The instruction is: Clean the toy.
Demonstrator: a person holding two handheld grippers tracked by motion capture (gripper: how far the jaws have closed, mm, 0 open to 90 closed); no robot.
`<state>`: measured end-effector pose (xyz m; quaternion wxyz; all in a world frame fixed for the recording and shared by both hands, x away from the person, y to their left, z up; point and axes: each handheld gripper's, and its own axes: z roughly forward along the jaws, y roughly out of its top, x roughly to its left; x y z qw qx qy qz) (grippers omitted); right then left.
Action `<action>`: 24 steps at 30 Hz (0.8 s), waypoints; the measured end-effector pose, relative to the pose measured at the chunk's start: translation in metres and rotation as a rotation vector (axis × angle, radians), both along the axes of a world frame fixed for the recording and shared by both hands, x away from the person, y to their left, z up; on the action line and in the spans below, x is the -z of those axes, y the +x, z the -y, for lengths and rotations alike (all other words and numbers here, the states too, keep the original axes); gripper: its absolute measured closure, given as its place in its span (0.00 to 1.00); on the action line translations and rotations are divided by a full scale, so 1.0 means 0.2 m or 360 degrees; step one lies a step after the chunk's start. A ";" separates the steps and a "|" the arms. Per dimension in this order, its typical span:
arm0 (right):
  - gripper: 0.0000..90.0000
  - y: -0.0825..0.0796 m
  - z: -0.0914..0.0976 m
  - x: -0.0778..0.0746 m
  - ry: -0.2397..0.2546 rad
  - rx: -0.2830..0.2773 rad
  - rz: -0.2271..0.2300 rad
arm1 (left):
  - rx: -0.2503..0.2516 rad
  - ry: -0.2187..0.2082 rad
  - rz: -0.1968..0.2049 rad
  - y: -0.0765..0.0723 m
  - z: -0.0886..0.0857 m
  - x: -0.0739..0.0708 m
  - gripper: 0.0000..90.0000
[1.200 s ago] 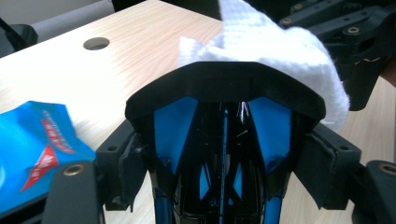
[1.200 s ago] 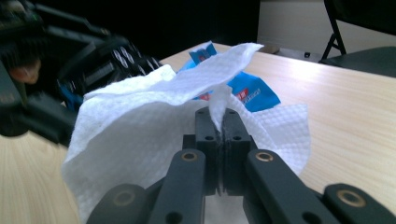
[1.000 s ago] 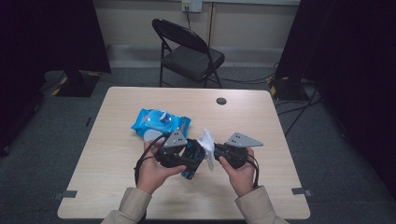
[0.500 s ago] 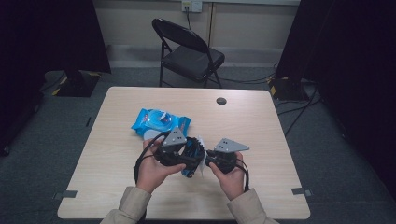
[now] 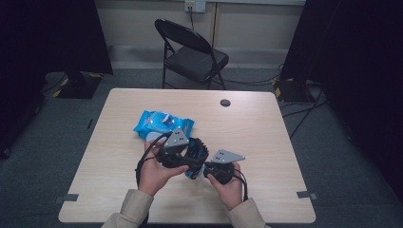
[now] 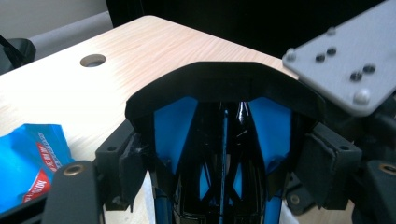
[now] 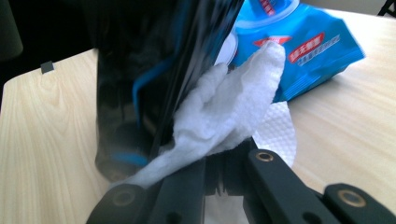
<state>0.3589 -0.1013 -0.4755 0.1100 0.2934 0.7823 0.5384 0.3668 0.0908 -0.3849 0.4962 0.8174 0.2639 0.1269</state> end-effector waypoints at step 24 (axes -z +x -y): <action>0.98 -0.03 -0.04 0.08 -0.0047 -0.0049 -0.0046 | -0.0020 -0.0015 -0.0005 0.00 -0.01 0.00 0.28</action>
